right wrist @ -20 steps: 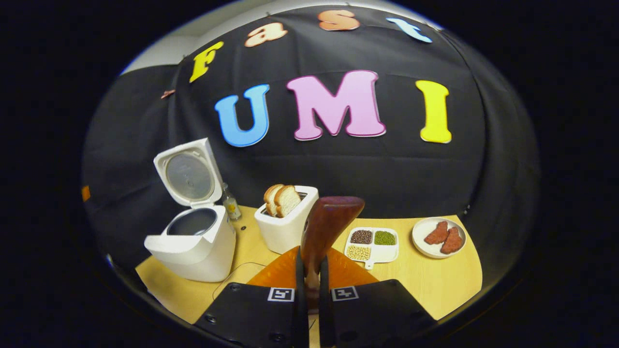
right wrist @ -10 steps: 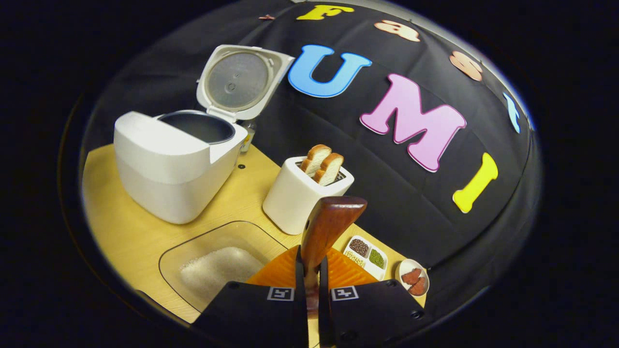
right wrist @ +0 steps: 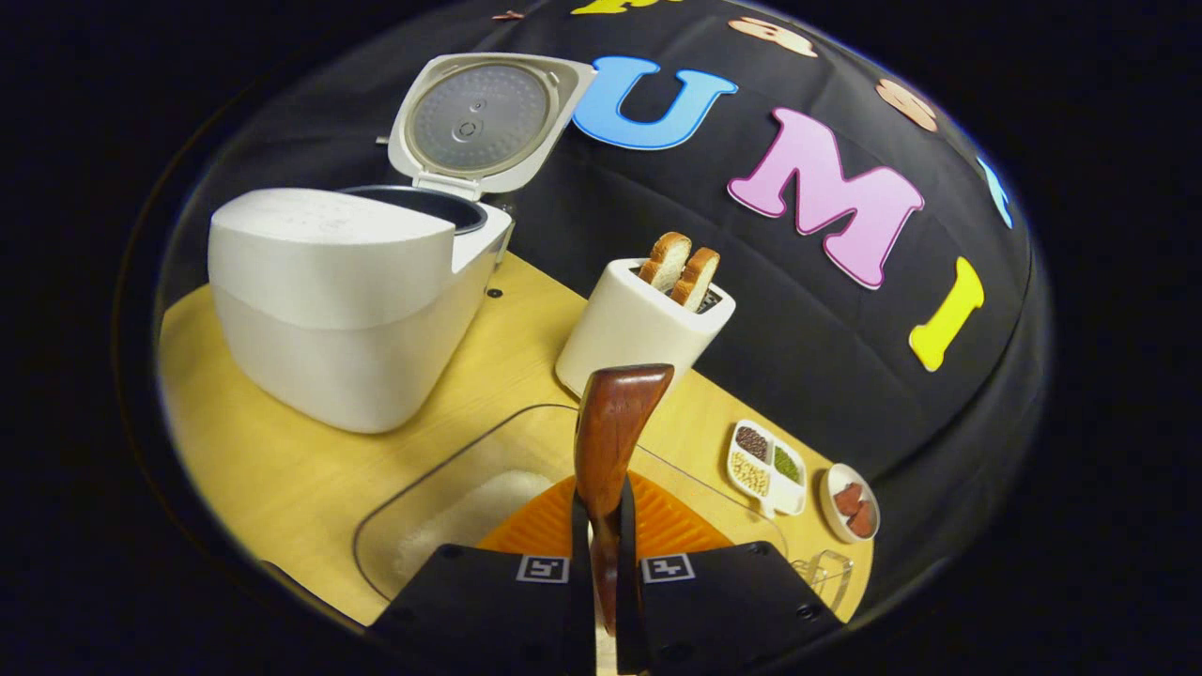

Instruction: Close the left gripper, press the button to open the rice cooker; take a wooden spoon from the chopstick holder with the right hand, scoop a spoonful of rice and pour it into the rice cooker, then put the wooden spoon back into the chopstick holder.

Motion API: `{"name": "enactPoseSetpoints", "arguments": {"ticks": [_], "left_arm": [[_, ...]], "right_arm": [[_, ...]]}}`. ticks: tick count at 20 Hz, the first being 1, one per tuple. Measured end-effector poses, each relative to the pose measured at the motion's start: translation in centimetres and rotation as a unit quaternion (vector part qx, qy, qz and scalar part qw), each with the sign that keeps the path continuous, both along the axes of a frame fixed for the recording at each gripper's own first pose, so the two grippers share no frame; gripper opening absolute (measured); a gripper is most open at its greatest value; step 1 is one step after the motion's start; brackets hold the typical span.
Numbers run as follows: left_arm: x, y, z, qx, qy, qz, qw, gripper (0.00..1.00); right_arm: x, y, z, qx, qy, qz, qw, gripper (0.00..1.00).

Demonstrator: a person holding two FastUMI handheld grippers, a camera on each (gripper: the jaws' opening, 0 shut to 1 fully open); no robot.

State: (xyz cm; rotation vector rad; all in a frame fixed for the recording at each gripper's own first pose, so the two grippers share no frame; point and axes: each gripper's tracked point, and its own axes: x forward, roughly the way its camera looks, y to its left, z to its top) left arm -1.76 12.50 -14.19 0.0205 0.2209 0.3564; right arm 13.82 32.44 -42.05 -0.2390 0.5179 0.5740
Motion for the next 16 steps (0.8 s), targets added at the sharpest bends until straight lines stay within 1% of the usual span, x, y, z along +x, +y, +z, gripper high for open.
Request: {"name": "enactPoseSetpoints", "arguments": {"ticks": [1, 3, 5, 6, 8, 9, 10, 11, 12, 14, 16], "left_arm": [[-0.2, 0.1, -0.1, 0.0, 0.001, 0.001, 1.0, 0.97], [-0.5, 0.2, 0.1, 0.001, -0.001, 0.001, 1.0, 0.97], [-0.8, 0.3, 0.2, -0.002, -0.004, 0.005, 1.0, 0.97], [-0.9, 0.2, 0.1, -0.006, -0.005, 0.006, 1.0, 0.97], [-0.9, -0.1, -0.1, -0.012, -0.005, 0.005, 1.0, 0.97], [-1.1, -0.3, -0.3, -0.012, -0.003, 0.004, 1.0, 0.97], [-1.2, -0.4, -0.3, -0.011, -0.002, 0.004, 1.0, 0.97], [-1.2, -0.5, -0.2, -0.011, -0.002, 0.002, 1.0, 0.97], [-1.2, -0.6, -0.1, -0.011, -0.002, 0.001, 1.0, 0.97], [-1.2, -0.9, 0.2, -0.013, -0.004, -0.001, 1.0, 0.97], [-1.0, -1.1, 0.2, -0.013, -0.003, -0.005, 1.0, 0.97]], "right_arm": [[-0.3, 0.4, 0.0, 0.032, 0.024, -0.013, 0.999, 0.13], [-0.3, 0.2, 0.1, 0.093, 0.077, -0.04, 0.992, 0.13], [0.3, -1.5, 0.2, 0.149, 0.117, -0.077, 0.979, 0.13], [0.5, -2.5, 0.3, 0.178, 0.138, -0.098, 0.969, 0.13], [1.1, -4.7, -0.1, 0.235, 0.183, -0.145, 0.944, 0.13], [1.3, -5.9, -0.5, 0.263, 0.208, -0.17, 0.927, 0.13], [1.6, -6.8, -0.9, 0.282, 0.224, -0.189, 0.914, 0.13], [1.7, -7.9, -1.1, 0.307, 0.24, -0.209, 0.897, 0.13], [1.7, -8.6, -1.0, 0.324, 0.25, -0.225, 0.884, 0.13], [2.0, -10.2, -0.9, 0.368, 0.265, -0.259, 0.853, 0.13], [2.5, -11.5, -0.6, 0.404, 0.271, -0.281, 0.827, 0.13]]}}
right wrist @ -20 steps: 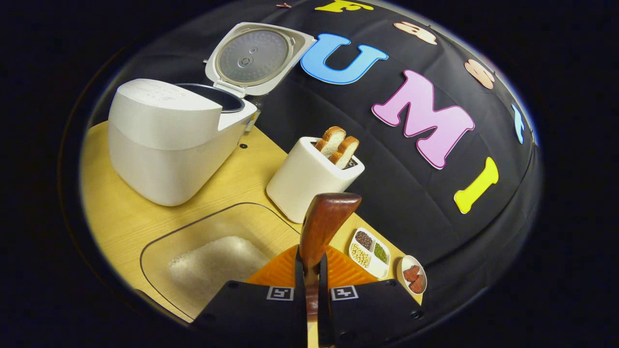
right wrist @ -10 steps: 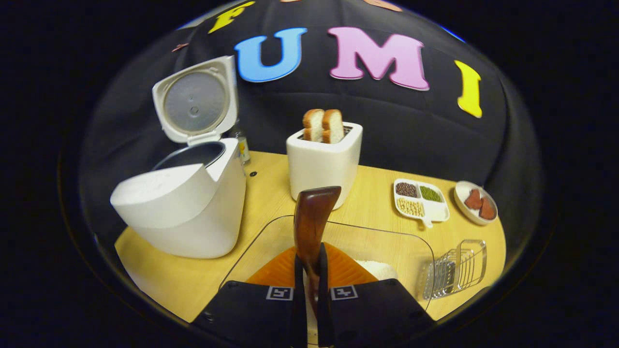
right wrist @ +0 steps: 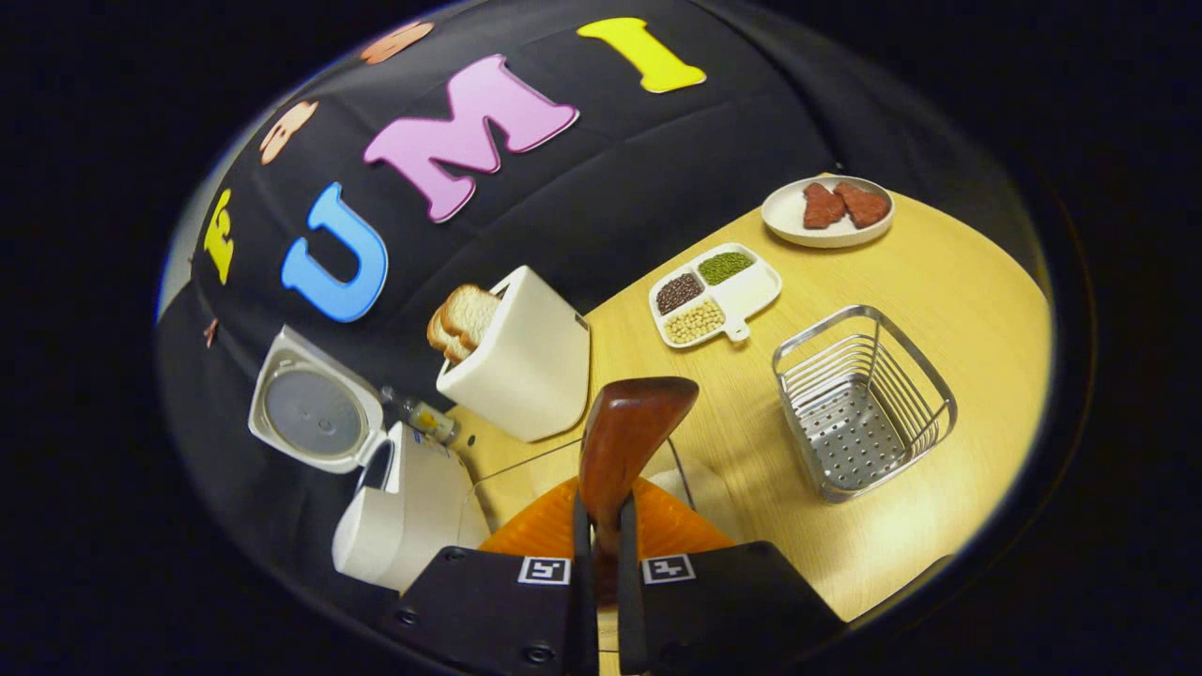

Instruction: Close the left gripper, press the button to open the rice cooker; take a wooden spoon from the chopstick holder with the right hand, scoop a spoonful of rice and pour it into the rice cooker, then put the wooden spoon back into the chopstick holder.

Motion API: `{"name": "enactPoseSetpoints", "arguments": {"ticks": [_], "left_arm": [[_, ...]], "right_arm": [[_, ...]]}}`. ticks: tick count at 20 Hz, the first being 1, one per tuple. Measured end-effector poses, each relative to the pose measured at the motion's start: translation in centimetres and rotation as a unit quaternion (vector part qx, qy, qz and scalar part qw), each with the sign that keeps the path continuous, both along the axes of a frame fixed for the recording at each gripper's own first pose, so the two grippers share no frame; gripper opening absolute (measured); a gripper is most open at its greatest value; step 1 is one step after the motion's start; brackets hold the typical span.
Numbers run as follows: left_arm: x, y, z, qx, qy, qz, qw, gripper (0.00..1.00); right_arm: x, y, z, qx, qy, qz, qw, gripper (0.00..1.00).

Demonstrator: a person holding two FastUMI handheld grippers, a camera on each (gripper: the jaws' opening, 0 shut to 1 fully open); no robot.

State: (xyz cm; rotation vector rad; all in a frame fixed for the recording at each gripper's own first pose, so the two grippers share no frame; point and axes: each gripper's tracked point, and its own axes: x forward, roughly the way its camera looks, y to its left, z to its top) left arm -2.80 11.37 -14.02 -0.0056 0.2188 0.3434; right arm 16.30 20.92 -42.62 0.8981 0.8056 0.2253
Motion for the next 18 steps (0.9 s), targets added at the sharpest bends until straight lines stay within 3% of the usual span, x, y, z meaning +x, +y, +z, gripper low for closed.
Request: {"name": "enactPoseSetpoints", "arguments": {"ticks": [8, 18], "left_arm": [[0.5, -0.6, 0.1, -0.005, 0.004, -0.017, 1.0, 0.97], [1.5, -0.5, 0.2, -0.007, 0.004, -0.036, 0.999, 0.97]], "right_arm": [[1.3, -2.2, 2.8, 0.051, 0.001, -0.046, 0.998, 0.13], [2.9, -3.8, 10.4, 0.085, -0.025, -0.07, 0.994, 0.13]]}}
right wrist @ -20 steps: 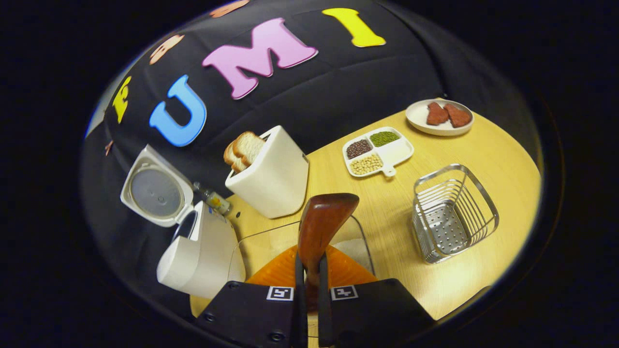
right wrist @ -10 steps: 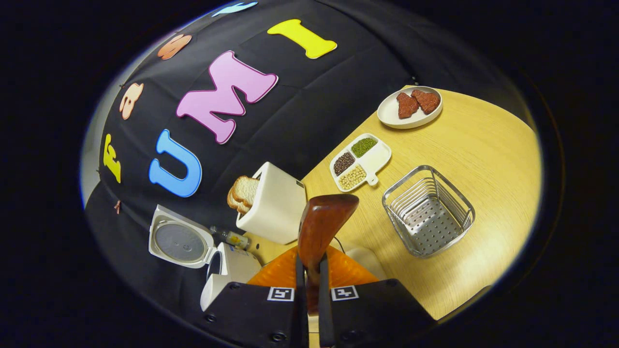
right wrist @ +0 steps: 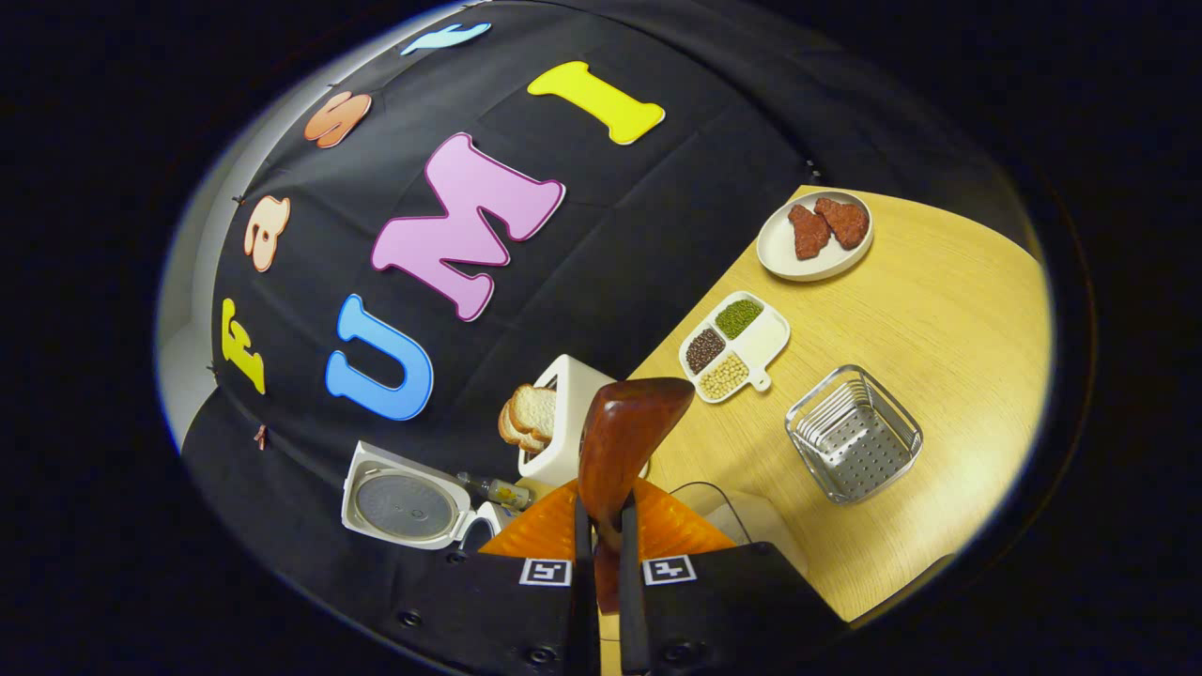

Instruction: Close the left gripper, press the button to open the rice cooker; take a wooden spoon from the chopstick holder with the right hand, scoop a spoonful of rice and pour it into the rice cooker, then put the wooden spoon back into the chopstick holder.

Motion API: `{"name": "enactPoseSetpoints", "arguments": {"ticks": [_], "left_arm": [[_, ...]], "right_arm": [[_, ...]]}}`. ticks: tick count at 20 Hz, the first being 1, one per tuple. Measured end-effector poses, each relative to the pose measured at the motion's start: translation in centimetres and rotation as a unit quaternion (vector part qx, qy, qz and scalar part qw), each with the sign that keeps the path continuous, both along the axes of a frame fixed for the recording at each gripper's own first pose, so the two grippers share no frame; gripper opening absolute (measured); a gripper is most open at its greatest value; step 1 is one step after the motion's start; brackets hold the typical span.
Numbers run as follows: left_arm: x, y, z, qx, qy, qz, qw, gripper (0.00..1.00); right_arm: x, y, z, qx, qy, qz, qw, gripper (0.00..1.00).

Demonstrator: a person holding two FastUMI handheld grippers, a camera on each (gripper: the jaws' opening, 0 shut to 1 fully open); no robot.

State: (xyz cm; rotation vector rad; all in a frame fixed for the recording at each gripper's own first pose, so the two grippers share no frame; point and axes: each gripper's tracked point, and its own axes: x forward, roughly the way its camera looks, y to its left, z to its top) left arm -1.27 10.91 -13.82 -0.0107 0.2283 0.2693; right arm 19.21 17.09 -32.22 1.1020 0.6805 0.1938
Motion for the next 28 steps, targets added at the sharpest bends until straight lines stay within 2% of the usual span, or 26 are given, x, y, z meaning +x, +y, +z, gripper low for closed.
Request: {"name": "enactPoseSetpoints", "arguments": {"ticks": [4, 8, 14, 17, 22, 23, 25, 28], "left_arm": [[0.7, 0.0, 0.0, -0.003, -0.005, -0.008, 1.0, 0.97], [1.0, 0.6, -0.6, -0.016, -0.009, -0.006, 1.0, 0.97], [1.1, 1.9, -1.9, -0.034, -0.011, 0.005, 0.999, 0.98], [0.9, 3.1, -2.6, -0.033, -0.008, 0.012, 0.999, 0.99], [0.9, 3.5, -4.1, -0.051, 0.0, 0.012, 0.999, 0.95], [0.9, 3.4, -4.4, -0.05, 0.0, 0.009, 0.999, 0.97], [1.2, 3.5, -4.6, -0.045, 0.001, 0.004, 0.999, 0.95], [1.7, 4.1, -4.9, -0.034, 0.004, 0.001, 0.999, 0.97]], "right_arm": [[1.1, 1.7, 5.2, 0.02, -0.02, 0.014, 1.0, 0.13], [2.1, 5.6, 9.5, 0.041, -0.03, 0.033, 0.998, 0.13], [2.8, 14.0, 14.3, 0.101, -0.039, 0.061, 0.992, 0.13], [3.1, 17.9, 15.5, 0.107, -0.041, 0.074, 0.991, 0.13], [4.6, 24.4, 16.1, 0.095, -0.04, 0.094, 0.99, 0.13], [4.9, 25.9, 16.4, 0.09, -0.042, 0.099, 0.99, 0.13], [5.4, 28.2, 16.5, 0.061, -0.056, 0.112, 0.99, 0.13], [6.5, 31.1, 15.7, -0.011, -0.092, 0.13, 0.987, 0.12]]}}
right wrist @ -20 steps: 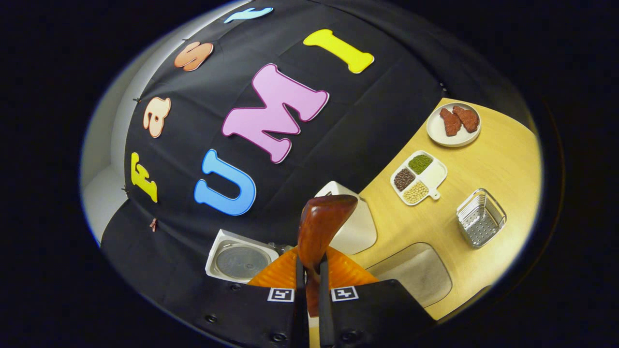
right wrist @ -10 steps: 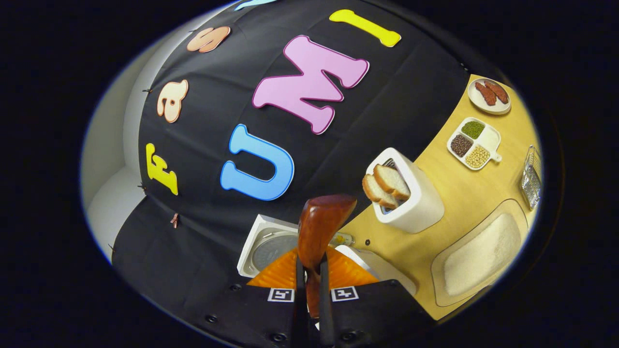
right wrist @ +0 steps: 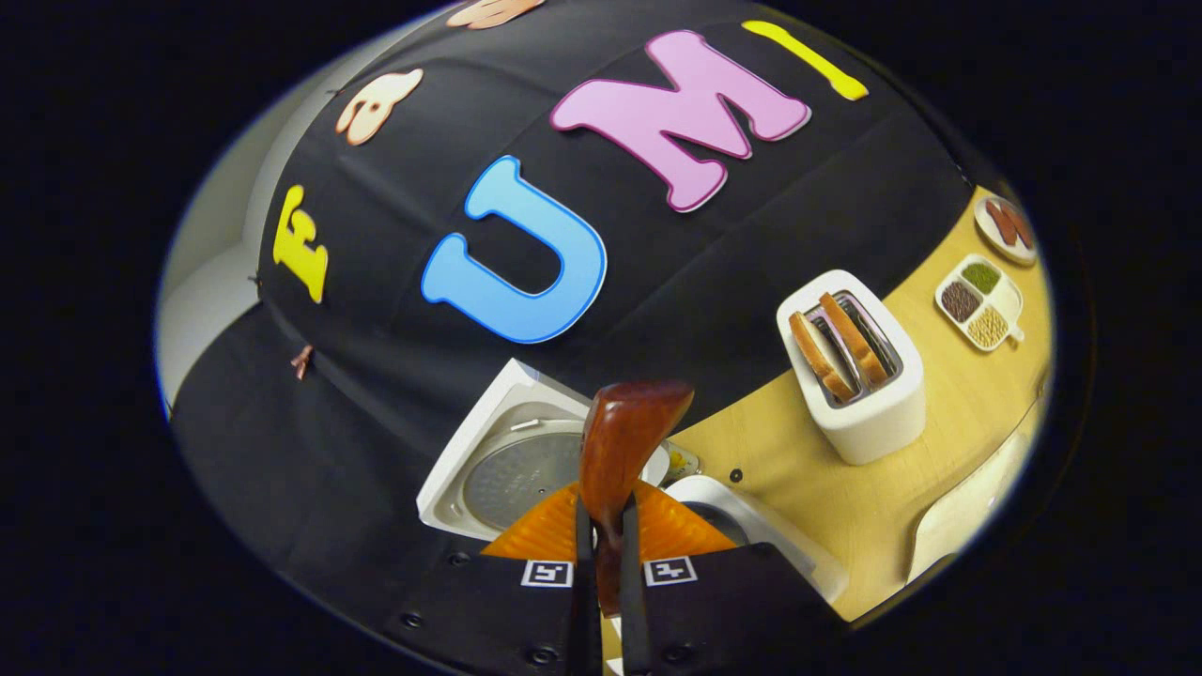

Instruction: Close the left gripper, press the button to open the rice cooker; take a wooden spoon from the chopstick holder with the right hand, scoop a spoonful of rice and pour it into the rice cooker, then put the wooden spoon back into the chopstick holder.

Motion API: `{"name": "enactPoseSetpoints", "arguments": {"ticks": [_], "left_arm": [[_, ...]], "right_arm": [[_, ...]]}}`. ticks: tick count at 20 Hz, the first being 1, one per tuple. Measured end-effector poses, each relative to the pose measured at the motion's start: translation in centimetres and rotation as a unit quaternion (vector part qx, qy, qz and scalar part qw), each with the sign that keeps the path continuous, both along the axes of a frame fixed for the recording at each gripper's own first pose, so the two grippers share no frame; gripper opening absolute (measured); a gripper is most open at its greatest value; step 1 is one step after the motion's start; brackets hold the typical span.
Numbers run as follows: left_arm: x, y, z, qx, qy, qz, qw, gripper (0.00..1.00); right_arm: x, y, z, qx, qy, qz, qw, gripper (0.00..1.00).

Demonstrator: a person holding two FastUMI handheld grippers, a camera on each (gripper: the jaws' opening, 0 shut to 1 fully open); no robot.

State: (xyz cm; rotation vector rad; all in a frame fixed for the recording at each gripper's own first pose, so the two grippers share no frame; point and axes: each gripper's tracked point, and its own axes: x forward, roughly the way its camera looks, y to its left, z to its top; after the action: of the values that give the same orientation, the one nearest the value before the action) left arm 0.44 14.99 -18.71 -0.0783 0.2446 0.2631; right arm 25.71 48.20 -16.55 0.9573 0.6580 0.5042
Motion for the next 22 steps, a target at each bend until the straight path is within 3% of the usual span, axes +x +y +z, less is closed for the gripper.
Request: {"name": "enactPoseSetpoints", "arguments": {"ticks": [7, 11, 15, 22], "left_arm": [[0.3, 0.9, -1.3, 0.016, 0.017, -0.002, 1.0, 0.95], [-0.1, 1.2, -2.2, 0.012, 0.029, -0.001, 1.0, 0.95], [-0.2, 1.5, -2.4, 0.012, 0.031, 0.0, 0.999, 0.95], [-0.6, 1.5, -2.2, 0.007, 0.027, 0.0, 1.0, 0.95]], "right_arm": [[1.4, 2.4, -1.1, -0.118, -0.086, 0.024, 0.989, 0.13], [1.0, 3.1, -0.5, -0.171, -0.153, 0.054, 0.972, 0.13], [-0.1, 5.2, 1.5, -0.226, -0.246, 0.096, 0.938, 0.12], [-3.4, 8.6, 5.0, -0.308, -0.405, 0.165, 0.845, 0.12]]}}
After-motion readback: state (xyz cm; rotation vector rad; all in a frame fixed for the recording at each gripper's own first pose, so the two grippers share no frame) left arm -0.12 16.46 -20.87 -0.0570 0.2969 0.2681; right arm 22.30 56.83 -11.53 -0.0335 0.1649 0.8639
